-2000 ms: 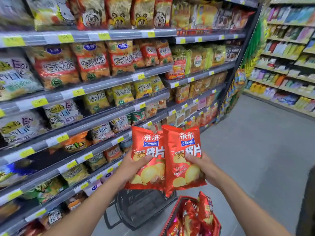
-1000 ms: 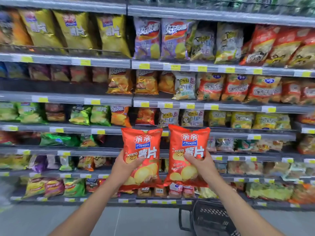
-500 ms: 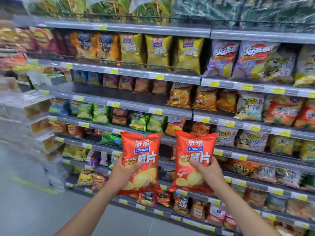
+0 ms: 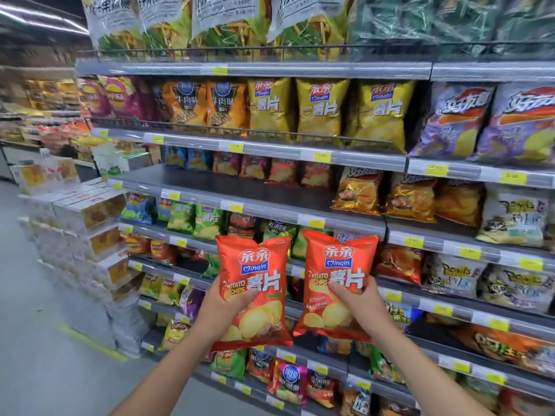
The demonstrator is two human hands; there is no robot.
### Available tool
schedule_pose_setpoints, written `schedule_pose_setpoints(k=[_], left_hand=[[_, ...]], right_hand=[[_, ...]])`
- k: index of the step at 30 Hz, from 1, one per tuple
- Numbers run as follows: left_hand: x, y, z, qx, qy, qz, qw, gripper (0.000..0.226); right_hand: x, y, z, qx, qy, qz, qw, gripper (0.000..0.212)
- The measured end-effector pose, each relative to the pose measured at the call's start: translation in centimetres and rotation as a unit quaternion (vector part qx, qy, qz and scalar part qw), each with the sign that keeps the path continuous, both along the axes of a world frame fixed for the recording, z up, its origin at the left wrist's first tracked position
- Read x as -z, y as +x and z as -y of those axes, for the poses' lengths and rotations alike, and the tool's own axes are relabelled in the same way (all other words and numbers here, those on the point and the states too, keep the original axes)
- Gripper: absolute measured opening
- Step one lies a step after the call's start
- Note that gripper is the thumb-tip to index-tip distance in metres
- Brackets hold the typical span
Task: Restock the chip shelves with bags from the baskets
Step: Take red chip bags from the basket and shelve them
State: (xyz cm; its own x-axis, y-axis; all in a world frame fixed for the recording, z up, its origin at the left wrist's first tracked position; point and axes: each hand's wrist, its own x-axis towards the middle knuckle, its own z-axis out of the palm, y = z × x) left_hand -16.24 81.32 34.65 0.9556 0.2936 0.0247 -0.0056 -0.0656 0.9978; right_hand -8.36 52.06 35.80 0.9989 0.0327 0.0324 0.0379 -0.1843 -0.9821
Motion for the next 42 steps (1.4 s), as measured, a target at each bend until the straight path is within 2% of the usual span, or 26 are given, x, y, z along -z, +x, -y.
schedule_pose_setpoints(k=[1, 2, 4, 5, 8, 9, 13, 16, 21, 25, 31, 36, 40, 42], left_hand=[[-0.2, 0.9, -0.1, -0.003, 0.004, 0.001, 1.0, 0.049], [-0.3, 1.9, -0.2, -0.003, 0.008, 0.003, 1.0, 0.046], [-0.7, 3.9, -0.4, -0.003, 0.02, 0.005, 1.0, 0.045], [-1.0, 5.0, -0.5, 0.003, 0.028, 0.004, 1.0, 0.044], [-2.0, 8.5, -0.6, 0.025, 0.029, 0.007, 0.999, 0.04], [-2.4, 9.6, -0.7, 0.03, 0.024, 0.009, 0.999, 0.041], [-3.1, 13.9, -1.7, 0.041, 0.025, 0.017, 0.999, 0.048], [-3.1, 16.6, -2.7, 0.047, 0.025, 0.016, 0.998, 0.05], [-2.9, 20.2, -4.3, 0.069, 0.002, 0.012, 0.998, 0.062], [-3.1, 23.3, -6.0, 0.085, -0.02, 0.014, 0.996, 0.079], [-3.8, 27.3, -9.0, 0.108, -0.034, 0.019, 0.993, 0.074], [-4.5, 30.3, -12.1, 0.139, -0.053, 0.022, 0.989, 0.057], [-4.5, 31.8, -13.5, 0.165, -0.064, 0.02, 0.984, 0.073], [-4.4, 32.6, -13.9, 0.171, -0.069, 0.017, 0.983, 0.064]], right_hand=[[-0.2, 0.9, -0.5, -0.011, 0.01, 0.003, 1.0, 0.04], [-0.2, 2.0, -0.9, -0.026, 0.017, 0.002, 1.0, 0.051], [-0.6, 4.3, -1.6, -0.043, 0.037, 0.005, 0.998, 0.085], [-1.0, 5.4, -1.9, -0.044, 0.038, 0.004, 0.998, 0.086], [-2.2, 8.5, -2.6, -0.058, 0.038, 0.018, 0.997, 0.06], [-2.6, 9.6, -2.7, -0.061, 0.039, 0.017, 0.997, 0.057], [-3.2, 13.7, -3.3, -0.083, 0.045, 0.011, 0.996, 0.089], [-3.7, 15.9, -4.1, -0.097, 0.044, 0.009, 0.994, 0.093], [-4.6, 18.9, -5.6, -0.112, 0.031, 0.001, 0.993, 0.076], [-5.2, 20.9, -6.7, -0.121, -0.009, -0.006, 0.993, 0.077], [-5.2, 22.8, -9.2, -0.141, -0.024, -0.009, 0.99, 0.086], [-5.3, 24.2, -11.6, -0.041, 0.014, 0.01, 0.999, 0.07], [-4.8, 24.6, -13.4, 0.034, 0.04, 0.017, 0.998, 0.058], [-4.5, 25.0, -14.0, 0.047, 0.038, 0.018, 0.998, 0.059]])
